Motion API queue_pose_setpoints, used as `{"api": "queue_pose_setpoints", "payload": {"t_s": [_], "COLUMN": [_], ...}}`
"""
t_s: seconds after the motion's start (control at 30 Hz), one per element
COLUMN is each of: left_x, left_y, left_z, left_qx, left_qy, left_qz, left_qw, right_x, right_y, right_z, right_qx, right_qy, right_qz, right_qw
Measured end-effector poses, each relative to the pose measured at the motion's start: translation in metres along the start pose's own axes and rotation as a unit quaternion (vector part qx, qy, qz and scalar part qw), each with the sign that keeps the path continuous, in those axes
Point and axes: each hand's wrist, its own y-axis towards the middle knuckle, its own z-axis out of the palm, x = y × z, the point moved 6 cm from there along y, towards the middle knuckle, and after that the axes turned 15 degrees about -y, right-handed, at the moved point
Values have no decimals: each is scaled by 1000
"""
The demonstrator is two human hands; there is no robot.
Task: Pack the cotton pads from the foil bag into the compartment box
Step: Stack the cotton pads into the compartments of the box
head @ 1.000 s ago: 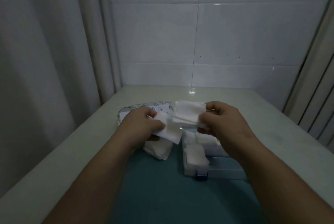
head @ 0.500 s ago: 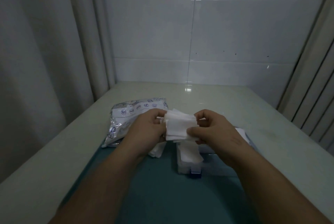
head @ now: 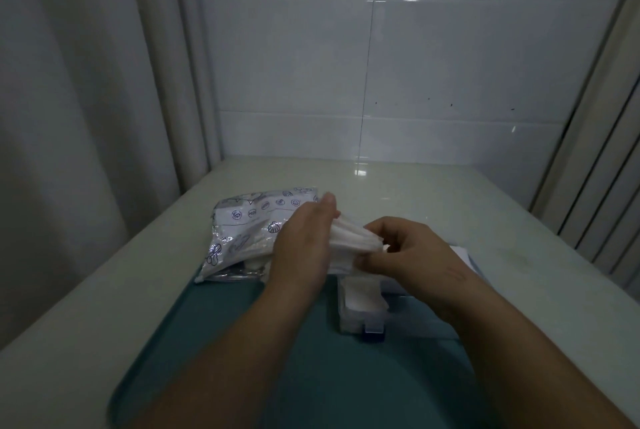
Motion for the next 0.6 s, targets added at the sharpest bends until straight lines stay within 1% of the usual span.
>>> {"api": "queue_pose_setpoints", "payload": {"t_s": [0.07, 0.17, 0.27, 0.33, 0.47, 0.53, 0.6], "left_x": [-3, 2, 4, 8, 20, 19, 13], "left_y": [0, 5, 9, 7, 5, 4, 0], "left_z": [4, 10, 13, 13, 11, 8, 7], "left_qx": [3, 15, 4, -6, -33, -48, -57], "left_qy": [40, 87, 113, 110, 65, 48, 59], "left_qz": [30, 8, 1, 1, 2, 27, 70], "left_qw": [999, 996, 994, 994, 997, 997, 994], "right_x": [-1, -4, -6, -5, -2, -1, 0], "right_y": [-1, -1, 0, 1, 0, 0, 1], "right_z": [1, -1, -3, -3, 1, -1, -6], "right_qx": [4, 7, 3, -6, -14, -28, -48], "right_qy": [-10, -34, -48, -50, -64, -80, -91], "right_qz": [5, 15, 23, 22, 0, -7, -10], "right_qw": [1000, 999, 999, 998, 998, 996, 995]}}
